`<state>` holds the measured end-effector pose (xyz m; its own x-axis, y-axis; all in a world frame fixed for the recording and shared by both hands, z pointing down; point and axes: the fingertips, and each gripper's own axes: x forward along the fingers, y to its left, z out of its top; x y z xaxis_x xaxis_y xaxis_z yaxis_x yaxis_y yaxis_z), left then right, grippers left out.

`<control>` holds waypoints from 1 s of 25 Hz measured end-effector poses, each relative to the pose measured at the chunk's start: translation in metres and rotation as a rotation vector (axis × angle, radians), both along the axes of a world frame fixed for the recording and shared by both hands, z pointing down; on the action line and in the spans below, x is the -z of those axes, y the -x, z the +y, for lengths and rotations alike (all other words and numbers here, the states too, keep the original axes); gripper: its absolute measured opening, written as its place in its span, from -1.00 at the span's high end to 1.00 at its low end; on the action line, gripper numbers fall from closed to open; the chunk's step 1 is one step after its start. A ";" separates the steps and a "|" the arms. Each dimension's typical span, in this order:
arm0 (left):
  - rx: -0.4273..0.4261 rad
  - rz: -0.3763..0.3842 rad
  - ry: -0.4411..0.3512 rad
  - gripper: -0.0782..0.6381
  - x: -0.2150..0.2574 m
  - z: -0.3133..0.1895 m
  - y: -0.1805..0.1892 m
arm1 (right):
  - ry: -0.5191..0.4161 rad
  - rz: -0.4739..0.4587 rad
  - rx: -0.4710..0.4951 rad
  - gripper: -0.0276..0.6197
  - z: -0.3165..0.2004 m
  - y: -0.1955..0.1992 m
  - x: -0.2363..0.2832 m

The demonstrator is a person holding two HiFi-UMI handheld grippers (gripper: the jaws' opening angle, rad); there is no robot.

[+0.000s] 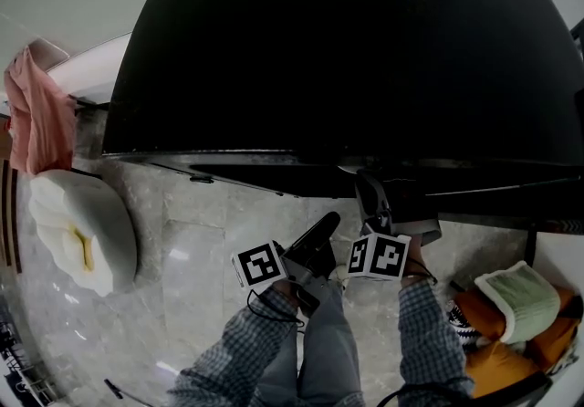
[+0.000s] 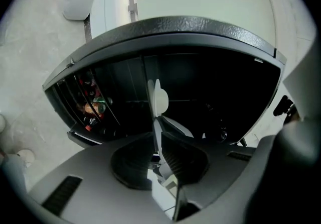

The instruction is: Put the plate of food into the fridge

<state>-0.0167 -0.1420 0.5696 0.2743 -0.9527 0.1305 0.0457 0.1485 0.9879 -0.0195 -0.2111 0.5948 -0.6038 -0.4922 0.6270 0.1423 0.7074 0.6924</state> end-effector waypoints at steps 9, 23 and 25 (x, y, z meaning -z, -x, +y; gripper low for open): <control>-0.003 -0.040 0.019 0.69 0.003 0.022 0.016 | 0.093 -0.082 -0.097 0.71 -0.005 0.002 0.006; -0.184 -0.394 -0.076 0.76 0.067 0.052 0.033 | 0.677 -0.628 -0.445 0.84 0.050 -0.029 0.095; -0.206 -0.454 -0.111 0.76 0.085 0.051 0.031 | 0.727 -0.676 -0.467 0.89 0.058 -0.035 0.111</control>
<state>-0.0473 -0.0913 0.4848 0.3970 -0.8996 0.1816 -0.4112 0.0026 0.9115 0.0155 -0.1533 0.4843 -0.7828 -0.4083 0.4696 -0.4975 0.8640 -0.0781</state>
